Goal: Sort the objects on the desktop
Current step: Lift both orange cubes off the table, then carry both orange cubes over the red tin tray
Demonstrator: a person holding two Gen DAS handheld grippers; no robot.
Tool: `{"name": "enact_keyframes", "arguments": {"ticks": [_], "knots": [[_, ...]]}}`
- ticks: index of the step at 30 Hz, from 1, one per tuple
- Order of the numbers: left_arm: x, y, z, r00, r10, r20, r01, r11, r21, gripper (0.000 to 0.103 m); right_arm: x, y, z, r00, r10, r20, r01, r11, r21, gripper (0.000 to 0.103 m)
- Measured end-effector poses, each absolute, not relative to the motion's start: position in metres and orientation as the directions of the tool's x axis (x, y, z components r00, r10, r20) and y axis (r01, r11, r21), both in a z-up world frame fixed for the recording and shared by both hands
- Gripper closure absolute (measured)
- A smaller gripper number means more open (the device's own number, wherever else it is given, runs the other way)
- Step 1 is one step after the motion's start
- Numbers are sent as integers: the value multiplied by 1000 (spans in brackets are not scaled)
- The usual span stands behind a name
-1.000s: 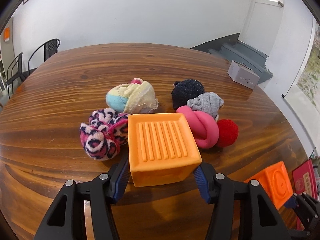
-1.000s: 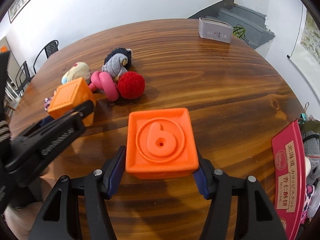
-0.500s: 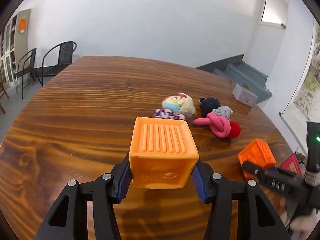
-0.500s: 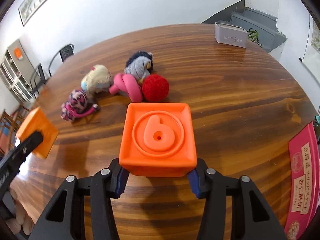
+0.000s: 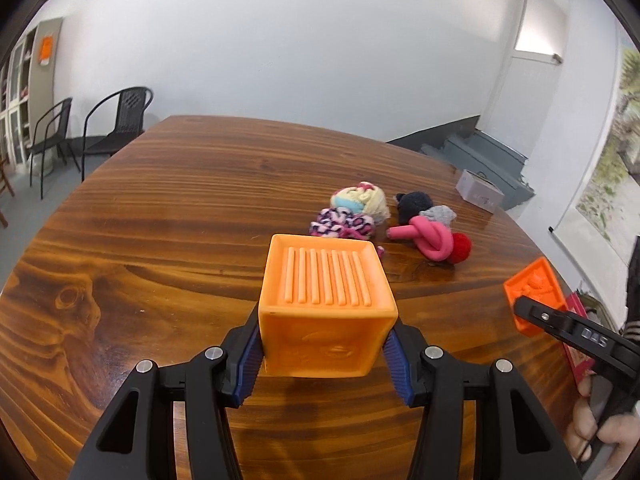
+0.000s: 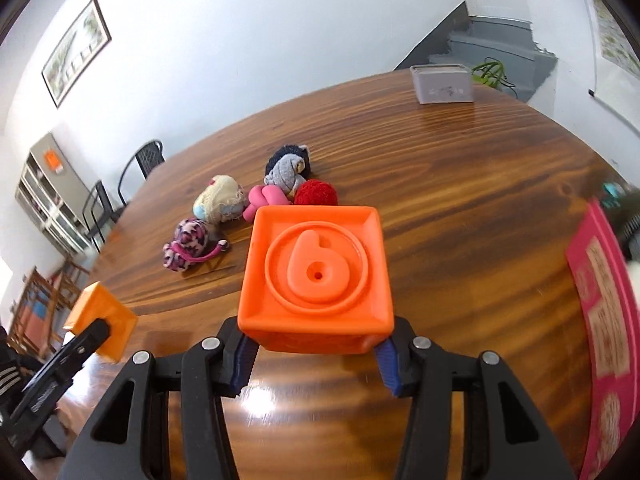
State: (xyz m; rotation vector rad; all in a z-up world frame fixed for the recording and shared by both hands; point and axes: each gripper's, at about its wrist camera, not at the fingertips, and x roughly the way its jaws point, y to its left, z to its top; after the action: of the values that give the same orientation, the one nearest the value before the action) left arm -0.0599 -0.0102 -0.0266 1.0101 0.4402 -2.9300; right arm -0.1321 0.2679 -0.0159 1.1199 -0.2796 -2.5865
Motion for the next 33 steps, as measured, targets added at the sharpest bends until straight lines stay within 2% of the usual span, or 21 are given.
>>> {"name": "enact_keyframes", "arguments": {"ticks": [8,15,17,25,33], "knots": [[-56,10,-24,-785,134,-605,41,-963,-266,48,-86,319,4,-711,-311,-631,135,-941,311,49],[-54,49,-15,-773,214,-597,-51,-959,-278,48,-57,384,38,-778,-227,-586,51,-952,301,49],[-55,64,-12,-765,244,-596,-86,-956,-281,48,-54,410,48,-795,-167,-583,-2,-961,277,49],[-52,120,4,-740,333,-584,-212,-940,-268,48,-71,496,60,-776,49,-629,-222,-955,199,48],[-54,157,20,-726,375,-576,-285,-927,-245,48,-118,522,33,-674,71,-735,-270,-950,155,48]]}}
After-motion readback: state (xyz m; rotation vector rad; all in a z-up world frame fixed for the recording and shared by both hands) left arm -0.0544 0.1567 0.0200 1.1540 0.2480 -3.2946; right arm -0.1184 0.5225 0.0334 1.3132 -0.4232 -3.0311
